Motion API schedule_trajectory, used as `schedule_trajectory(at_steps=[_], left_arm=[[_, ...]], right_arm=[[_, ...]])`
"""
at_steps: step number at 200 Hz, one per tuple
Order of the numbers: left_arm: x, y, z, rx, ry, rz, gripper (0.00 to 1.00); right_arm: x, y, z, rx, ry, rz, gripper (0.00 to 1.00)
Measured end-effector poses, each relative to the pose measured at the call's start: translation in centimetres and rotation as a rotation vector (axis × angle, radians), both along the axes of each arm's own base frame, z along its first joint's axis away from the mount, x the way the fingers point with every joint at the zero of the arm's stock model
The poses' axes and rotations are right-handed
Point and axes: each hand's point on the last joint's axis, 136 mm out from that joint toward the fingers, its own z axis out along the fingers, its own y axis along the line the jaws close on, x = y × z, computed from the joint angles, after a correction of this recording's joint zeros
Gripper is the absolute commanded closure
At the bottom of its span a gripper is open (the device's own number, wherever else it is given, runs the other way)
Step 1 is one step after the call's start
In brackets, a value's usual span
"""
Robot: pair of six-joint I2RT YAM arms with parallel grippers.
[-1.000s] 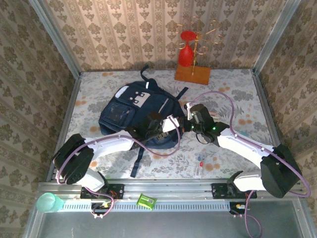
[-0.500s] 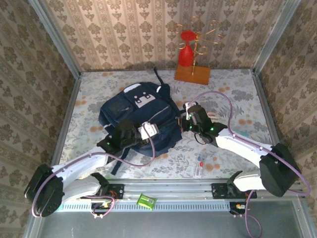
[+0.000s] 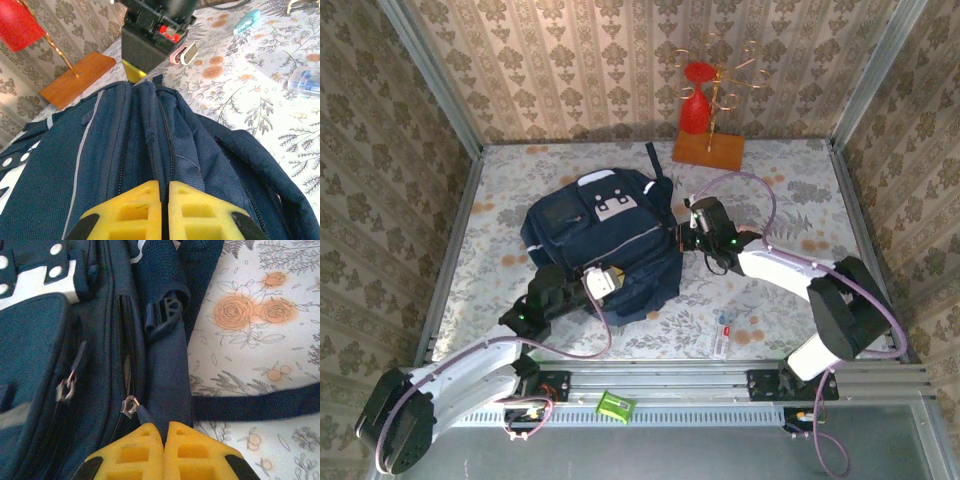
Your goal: Pack the student bag
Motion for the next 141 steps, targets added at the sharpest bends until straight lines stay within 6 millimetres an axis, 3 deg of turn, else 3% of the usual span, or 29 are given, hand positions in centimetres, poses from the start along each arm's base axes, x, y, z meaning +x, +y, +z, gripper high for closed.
schedule_trajectory(at_steps=[64,104,141], left_arm=[[-0.2,0.0,0.2,-0.03,0.006,-0.029,1.0],[-0.2,0.0,0.1,-0.032,0.011,-0.037,1.0],[0.0,0.1,0.1,-0.032,0.011,-0.03,1.0]], right_arm=[[3.7,1.5,-1.2,0.02,-0.022,-0.011,1.0],[5.0,2.0,-1.6,0.032,-0.035,-0.011,1.0],[6.5,2.8,-1.2,0.054,-0.049,0.002,1.0]])
